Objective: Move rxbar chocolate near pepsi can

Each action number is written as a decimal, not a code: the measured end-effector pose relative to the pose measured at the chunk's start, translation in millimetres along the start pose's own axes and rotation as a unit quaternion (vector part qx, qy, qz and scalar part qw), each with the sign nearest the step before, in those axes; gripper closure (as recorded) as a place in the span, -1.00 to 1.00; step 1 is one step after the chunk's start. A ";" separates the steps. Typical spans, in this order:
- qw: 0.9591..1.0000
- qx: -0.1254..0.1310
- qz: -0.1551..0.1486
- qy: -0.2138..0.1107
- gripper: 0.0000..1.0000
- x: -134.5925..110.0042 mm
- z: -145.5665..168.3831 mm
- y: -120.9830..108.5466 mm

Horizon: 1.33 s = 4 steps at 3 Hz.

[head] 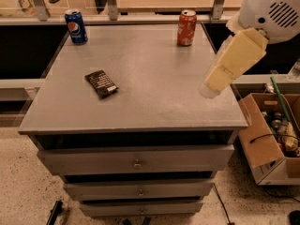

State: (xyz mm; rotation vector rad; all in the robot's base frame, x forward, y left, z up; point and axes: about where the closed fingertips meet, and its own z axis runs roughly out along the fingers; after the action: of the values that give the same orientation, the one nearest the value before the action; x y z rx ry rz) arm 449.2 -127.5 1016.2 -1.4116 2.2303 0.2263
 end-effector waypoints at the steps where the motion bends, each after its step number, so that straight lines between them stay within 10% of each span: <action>1: 1.000 0.000 0.000 0.000 -1.00 -0.1 0.0 0.0; 4: 0.993 0.022 0.110 0.045 -1.00 -39.0 59.3 23.3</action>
Offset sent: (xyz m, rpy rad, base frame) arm 0.0104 0.0091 -0.0206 0.0100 0.0674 -0.1905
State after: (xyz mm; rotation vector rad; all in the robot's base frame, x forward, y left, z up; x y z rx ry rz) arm 460.7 -62.7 980.9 -1.1724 2.4513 0.1883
